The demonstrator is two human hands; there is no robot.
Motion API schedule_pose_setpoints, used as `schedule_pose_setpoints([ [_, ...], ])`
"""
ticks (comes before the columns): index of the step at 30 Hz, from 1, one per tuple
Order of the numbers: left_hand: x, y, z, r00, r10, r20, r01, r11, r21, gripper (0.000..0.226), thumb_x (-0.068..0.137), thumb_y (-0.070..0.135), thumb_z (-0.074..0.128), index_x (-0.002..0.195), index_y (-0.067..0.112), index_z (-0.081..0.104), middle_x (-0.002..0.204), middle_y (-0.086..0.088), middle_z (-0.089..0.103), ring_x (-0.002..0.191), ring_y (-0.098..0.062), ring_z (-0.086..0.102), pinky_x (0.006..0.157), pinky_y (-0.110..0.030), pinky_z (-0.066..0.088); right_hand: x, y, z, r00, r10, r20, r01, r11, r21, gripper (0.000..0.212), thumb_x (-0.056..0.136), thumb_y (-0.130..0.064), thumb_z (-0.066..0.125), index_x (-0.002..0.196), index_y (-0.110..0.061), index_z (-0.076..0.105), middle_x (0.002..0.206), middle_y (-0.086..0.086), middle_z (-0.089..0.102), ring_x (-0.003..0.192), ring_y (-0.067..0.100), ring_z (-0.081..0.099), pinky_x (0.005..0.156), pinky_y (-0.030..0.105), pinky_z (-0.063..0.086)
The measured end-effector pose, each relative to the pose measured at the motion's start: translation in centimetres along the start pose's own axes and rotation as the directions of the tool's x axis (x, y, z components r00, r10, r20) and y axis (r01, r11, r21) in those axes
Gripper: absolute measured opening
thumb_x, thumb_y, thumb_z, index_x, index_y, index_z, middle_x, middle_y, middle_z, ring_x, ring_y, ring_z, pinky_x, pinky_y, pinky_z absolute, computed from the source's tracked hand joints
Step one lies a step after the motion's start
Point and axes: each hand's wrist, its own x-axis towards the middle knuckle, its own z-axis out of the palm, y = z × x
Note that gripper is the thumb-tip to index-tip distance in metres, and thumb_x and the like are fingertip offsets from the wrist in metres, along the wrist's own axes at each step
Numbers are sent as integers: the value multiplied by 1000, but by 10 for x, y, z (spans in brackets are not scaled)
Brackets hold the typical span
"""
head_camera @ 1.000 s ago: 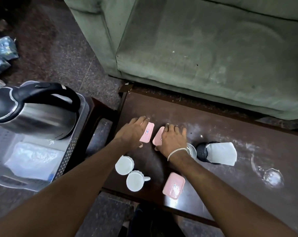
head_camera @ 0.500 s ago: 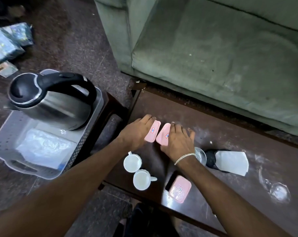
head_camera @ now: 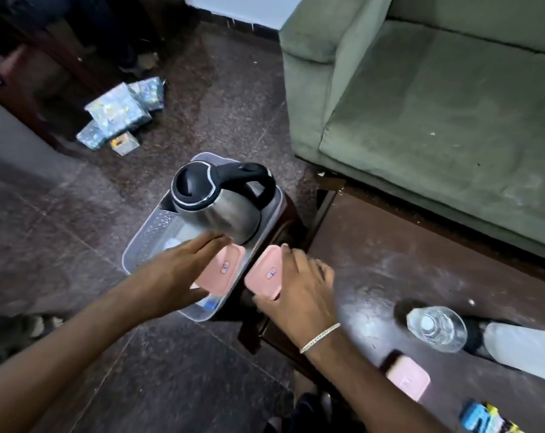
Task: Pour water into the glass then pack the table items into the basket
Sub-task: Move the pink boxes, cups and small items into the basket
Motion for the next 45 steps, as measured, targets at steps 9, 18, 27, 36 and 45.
schedule_pose_setpoints([
  [9, -25, -96, 35, 981, -95, 167, 105, 993, -54, 103, 67, 27, 93, 153, 22, 37, 155, 7, 40, 126, -17, 60, 94, -16, 39, 24, -89, 84, 996, -84, 22, 83, 996, 20, 93, 57, -59, 80, 130, -7, 55, 115, 6, 61, 110, 25, 53, 101, 47, 36],
  [18, -12, -127, 68, 971, -68, 227, 86, 994, -70, 102, 63, 19, 94, 149, 21, 40, 149, 8, 42, 114, -18, 65, 83, -27, 52, 30, -96, 117, 988, -87, 125, 95, 994, -60, 77, 65, -45, 82, 127, -8, 54, 121, 7, 59, 121, 29, 47, 105, 53, 31],
  [27, 3, -139, 70, 955, -22, 296, 41, 997, -59, 106, 58, 19, 97, 150, 18, 43, 146, 5, 49, 120, -22, 62, 95, -37, 54, 32, -99, 119, 987, -69, 145, 74, 997, -30, 92, 56, -52, 88, 129, -9, 52, 122, 6, 56, 122, 29, 45, 104, 53, 33],
  [36, 7, -130, 69, 941, -70, 332, 65, 998, 26, 109, 61, 25, 95, 154, 22, 38, 154, 6, 48, 128, -21, 59, 99, -35, 50, 32, -93, 111, 985, -83, 151, 81, 997, 22, 102, 59, -60, 85, 138, -7, 49, 133, 6, 55, 136, 32, 36, 102, 58, 27],
  [45, 5, -103, 69, 937, -150, 317, 145, 989, 40, 111, 70, 25, 92, 161, 23, 29, 162, 5, 42, 124, -20, 64, 93, -33, 52, 10, -72, 71, 990, -140, 32, 136, 986, 93, 102, 61, -62, 82, 141, -11, 44, 137, 1, 52, 143, 29, 31, 102, 59, 30],
])
